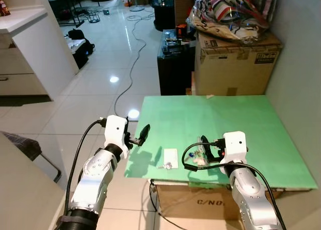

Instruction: Hang keys on a hook

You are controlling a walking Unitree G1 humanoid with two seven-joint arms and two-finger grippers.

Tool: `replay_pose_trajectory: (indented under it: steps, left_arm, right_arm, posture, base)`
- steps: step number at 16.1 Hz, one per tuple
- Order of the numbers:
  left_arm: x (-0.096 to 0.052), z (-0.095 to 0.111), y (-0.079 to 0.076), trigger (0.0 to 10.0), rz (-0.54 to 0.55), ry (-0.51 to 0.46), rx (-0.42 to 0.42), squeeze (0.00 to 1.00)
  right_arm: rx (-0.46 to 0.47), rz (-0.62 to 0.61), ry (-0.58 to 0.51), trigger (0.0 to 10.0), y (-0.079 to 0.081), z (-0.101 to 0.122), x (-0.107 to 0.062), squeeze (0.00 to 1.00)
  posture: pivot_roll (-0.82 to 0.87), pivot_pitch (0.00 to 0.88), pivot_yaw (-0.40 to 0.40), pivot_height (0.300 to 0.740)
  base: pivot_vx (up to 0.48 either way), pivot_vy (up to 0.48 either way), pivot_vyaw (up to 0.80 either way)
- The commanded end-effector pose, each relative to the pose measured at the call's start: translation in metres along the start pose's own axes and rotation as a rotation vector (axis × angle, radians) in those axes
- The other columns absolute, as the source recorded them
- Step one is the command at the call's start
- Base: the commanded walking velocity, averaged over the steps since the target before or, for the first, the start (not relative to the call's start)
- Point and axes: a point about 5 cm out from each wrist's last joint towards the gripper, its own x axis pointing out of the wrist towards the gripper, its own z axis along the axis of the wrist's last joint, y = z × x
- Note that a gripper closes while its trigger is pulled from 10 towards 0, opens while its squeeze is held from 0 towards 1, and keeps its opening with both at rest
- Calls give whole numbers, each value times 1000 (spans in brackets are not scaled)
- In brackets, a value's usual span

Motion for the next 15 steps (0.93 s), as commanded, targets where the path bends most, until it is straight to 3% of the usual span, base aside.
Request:
replay_pose_trajectory:
  steps: [1,6,8,11,15]
  left_arm:
    - [3,4,3,10000,-2,-5,10,0]
    - [10,-1,0,10000,-27,37,21,0]
    - [15,-2,3,10000,14,43,-32,0]
    - [16,-6,1,10000,26,59,-90,0]
    - [20,-9,1,10000,39,81,-69,0]
  right_arm:
    - [10,-4,-13,10000,-1,2,-1,0]
    - [21,-39,-33,10000,-6,5,-2,0]
    - [135,-78,-95,10000,-8,20,-2,0]
    - [109,-72,-93,10000,-7,21,-3,0]
    - [72,-25,-57,10000,1,18,-6,0]
  posture:
    - [-105,0,143,740]
    - [-115,0,144,740]
    - [-117,0,145,740]
    - [-121,0,144,740]
    - [-124,1,139,715]
  base:
    - [0,0,0]
    - [0,0,0]
    - [0,0,0]
    - [0,0,0]
    - [0,0,0]
